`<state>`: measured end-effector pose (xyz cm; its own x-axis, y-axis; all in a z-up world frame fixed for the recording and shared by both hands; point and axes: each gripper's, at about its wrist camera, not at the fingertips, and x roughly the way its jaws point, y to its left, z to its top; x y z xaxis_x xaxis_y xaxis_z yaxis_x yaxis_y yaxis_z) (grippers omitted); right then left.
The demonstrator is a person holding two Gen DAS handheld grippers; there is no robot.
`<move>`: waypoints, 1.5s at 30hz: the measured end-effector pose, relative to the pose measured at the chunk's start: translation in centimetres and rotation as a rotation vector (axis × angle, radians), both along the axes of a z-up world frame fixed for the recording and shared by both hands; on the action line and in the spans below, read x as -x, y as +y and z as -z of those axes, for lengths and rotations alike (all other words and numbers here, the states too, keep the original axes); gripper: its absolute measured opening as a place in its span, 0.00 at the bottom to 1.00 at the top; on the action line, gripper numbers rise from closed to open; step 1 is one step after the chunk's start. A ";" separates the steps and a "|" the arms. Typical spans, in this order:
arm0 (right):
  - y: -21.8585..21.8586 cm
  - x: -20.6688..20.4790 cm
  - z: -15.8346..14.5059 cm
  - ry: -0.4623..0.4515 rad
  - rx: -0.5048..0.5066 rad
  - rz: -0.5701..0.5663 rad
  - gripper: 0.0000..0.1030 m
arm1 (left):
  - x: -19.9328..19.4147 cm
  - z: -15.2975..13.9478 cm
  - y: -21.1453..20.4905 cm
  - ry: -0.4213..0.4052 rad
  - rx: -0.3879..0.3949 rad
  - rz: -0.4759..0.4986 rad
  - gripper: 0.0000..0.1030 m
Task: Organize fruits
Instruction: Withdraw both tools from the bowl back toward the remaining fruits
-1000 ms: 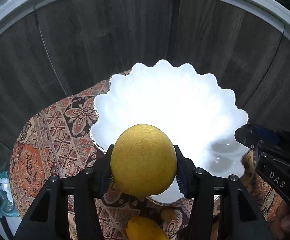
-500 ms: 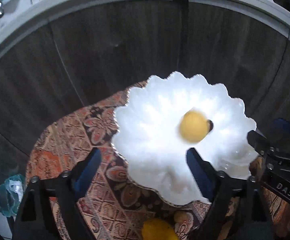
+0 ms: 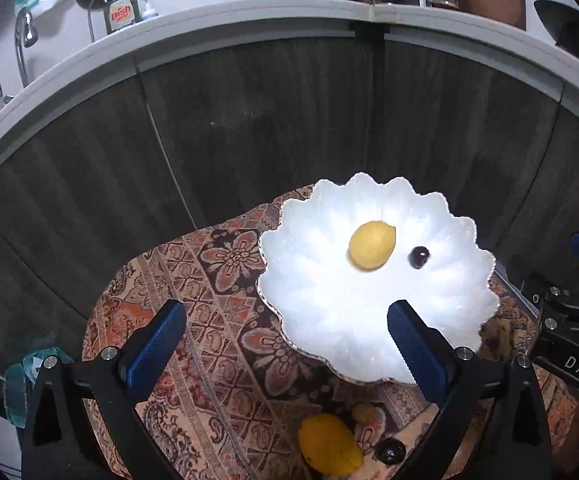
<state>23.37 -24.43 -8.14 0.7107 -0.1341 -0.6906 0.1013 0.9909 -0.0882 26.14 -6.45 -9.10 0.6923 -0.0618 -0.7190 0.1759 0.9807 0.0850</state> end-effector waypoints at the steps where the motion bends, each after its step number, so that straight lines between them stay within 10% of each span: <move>1: 0.1 0.3 -0.4 -0.006 -0.002 -0.001 0.92 | 0.4 -0.3 0.1 -0.007 0.000 -0.001 0.99; 45: 4.9 9.6 -2.3 -0.031 -0.034 -0.070 0.92 | 11.0 -1.6 5.5 -0.039 0.011 -0.076 0.99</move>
